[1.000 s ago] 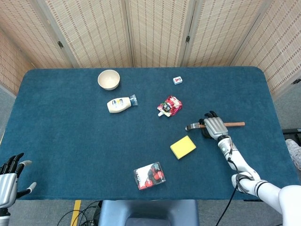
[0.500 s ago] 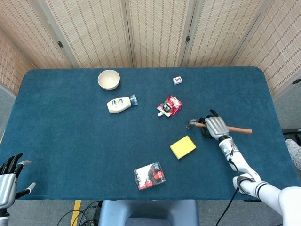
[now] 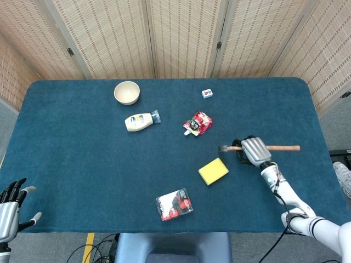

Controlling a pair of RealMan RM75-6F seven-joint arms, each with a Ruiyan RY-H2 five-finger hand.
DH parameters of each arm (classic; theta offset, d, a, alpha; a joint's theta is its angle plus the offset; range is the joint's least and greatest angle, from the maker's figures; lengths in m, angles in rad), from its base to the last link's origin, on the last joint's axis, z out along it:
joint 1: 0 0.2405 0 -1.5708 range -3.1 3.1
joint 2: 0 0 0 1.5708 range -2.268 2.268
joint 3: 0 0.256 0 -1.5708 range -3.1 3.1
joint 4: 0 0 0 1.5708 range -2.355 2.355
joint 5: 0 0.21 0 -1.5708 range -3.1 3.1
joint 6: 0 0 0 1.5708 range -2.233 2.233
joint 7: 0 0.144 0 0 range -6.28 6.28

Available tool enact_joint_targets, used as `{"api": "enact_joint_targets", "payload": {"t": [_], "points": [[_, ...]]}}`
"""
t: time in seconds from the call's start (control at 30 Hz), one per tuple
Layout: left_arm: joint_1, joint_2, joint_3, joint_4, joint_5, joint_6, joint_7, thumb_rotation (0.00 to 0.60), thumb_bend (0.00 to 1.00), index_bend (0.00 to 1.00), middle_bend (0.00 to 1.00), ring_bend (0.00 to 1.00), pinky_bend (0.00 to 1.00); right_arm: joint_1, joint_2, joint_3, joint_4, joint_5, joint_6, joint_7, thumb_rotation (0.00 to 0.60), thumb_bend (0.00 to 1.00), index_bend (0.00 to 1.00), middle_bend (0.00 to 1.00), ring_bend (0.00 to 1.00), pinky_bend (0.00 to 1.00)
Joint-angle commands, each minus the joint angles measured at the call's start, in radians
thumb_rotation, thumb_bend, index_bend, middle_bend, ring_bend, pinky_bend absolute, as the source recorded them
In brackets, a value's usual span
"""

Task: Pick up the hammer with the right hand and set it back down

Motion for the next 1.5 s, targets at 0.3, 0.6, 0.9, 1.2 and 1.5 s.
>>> {"api": "enact_joint_targets", "payload": {"t": [0.3,0.6,0.9,1.2,1.5], "points": [[0.007,0.009,0.003,-0.019,0.013,0.017,0.011,0.600,0.20,0.30,0.13,0.12,0.21,-0.041,0.122,-0.059,-0.187,-0.095,0.091,0.042,0.600,0.66,0.87,0.87,0.67,0.79],[0.009,0.015,0.005,-0.036,0.022,0.024,0.027,0.600,0.20,0.30,0.13,0.12,0.21,-0.058,0.164,-0.096,-0.260,-0.121,0.092,0.054,0.600,0.67,0.87,0.89,0.70,0.83],[0.010,0.022,0.005,-0.045,0.021,0.024,0.037,0.600,0.20,0.30,0.13,0.12,0.21,-0.054,0.172,-0.084,-0.285,-0.108,0.086,0.114,0.600,0.67,0.87,0.90,0.71,0.83],[0.008,0.028,0.004,-0.051,0.016,0.016,0.042,0.600,0.20,0.30,0.13,0.12,0.21,-0.023,0.126,-0.094,-0.254,-0.090,-0.007,0.116,0.600,0.67,0.87,0.90,0.71,0.83],[0.012,0.028,0.007,-0.050,0.012,0.015,0.038,0.600,0.20,0.30,0.13,0.12,0.21,0.016,0.104,-0.076,-0.239,-0.041,-0.096,0.036,0.600,0.67,0.87,0.89,0.71,0.83]]}}
